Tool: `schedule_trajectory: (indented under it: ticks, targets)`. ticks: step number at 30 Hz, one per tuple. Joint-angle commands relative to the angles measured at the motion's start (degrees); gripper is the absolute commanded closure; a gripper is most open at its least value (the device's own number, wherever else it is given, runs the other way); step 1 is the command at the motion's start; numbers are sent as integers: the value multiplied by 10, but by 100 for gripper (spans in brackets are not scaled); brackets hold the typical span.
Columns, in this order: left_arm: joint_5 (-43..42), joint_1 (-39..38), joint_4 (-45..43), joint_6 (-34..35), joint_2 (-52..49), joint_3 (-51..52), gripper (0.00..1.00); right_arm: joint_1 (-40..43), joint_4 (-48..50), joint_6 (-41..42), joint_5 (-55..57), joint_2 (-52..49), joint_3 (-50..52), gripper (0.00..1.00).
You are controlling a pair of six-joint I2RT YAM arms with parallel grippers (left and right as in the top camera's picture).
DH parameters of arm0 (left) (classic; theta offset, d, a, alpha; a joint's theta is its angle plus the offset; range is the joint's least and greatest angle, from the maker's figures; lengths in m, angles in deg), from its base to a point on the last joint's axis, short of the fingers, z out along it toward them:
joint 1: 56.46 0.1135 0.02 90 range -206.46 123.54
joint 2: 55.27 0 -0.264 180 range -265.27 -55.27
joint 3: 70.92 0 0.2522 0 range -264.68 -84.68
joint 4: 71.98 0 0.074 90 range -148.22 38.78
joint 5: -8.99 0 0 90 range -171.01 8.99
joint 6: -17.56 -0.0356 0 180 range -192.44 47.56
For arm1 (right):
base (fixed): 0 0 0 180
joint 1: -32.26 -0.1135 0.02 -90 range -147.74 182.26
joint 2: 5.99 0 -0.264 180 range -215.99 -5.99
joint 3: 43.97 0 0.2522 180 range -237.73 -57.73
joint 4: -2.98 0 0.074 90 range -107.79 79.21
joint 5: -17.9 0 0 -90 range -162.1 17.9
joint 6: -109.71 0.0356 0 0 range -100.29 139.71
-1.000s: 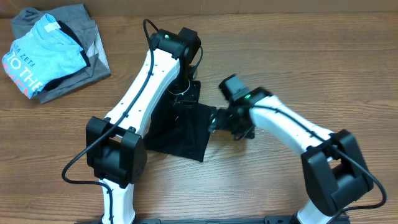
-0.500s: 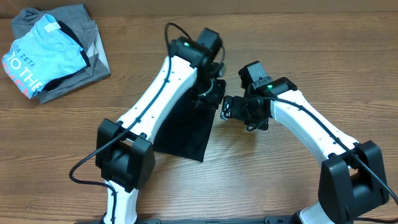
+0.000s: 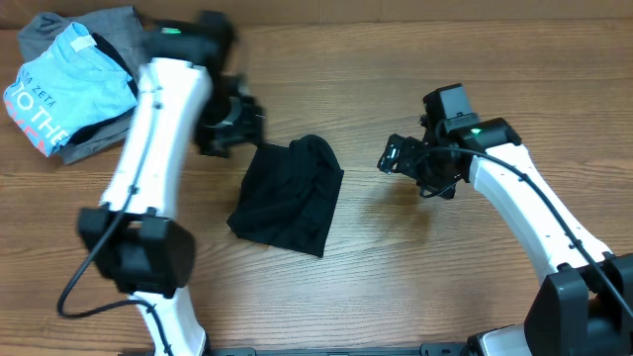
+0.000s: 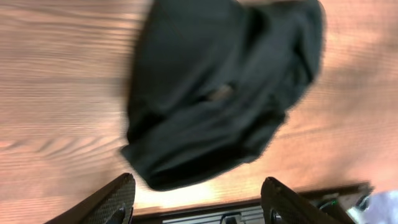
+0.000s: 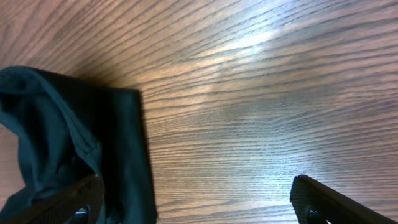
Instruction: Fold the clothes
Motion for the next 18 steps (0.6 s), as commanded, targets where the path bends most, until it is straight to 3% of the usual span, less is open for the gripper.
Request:
schedule_trajectory:
  ticks: [1,7,18]
  targets:
    - [-43,17,3,-54,20,30,34,10,2,-21,-36,14,-14,0]
    - [-111,5,-5,-144,20,119,33,11,1,-45,-36,14,-14,0]
    - [-123,-47,-91,-146,20,266,23,11,1,-46,-36,14,-14,0]
